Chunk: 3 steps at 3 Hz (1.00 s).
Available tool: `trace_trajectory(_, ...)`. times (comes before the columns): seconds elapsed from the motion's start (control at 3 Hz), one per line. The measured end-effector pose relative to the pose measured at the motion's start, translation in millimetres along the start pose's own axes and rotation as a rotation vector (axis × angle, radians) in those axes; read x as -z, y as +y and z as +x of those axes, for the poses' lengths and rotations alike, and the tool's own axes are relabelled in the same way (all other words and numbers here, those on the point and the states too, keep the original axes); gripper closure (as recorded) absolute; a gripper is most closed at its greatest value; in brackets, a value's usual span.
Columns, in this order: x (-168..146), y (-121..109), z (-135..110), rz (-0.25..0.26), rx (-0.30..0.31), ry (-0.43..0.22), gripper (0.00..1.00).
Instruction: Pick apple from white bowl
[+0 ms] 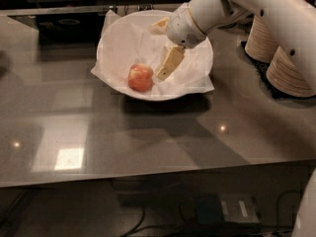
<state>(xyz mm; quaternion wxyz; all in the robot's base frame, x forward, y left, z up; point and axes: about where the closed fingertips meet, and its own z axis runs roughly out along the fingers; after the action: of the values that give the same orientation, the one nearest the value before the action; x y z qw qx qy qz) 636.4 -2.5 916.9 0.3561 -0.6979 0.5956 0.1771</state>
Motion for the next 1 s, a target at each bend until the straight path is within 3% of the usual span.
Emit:
trace_trajectory(0.67,-21.2,13.2,-16.3,-0.134,0.017,-0.037,0.16)
trace_trajectory(1.0,-15.0,26.8,-20.2,-0.159,0.018,-0.034,0.14)
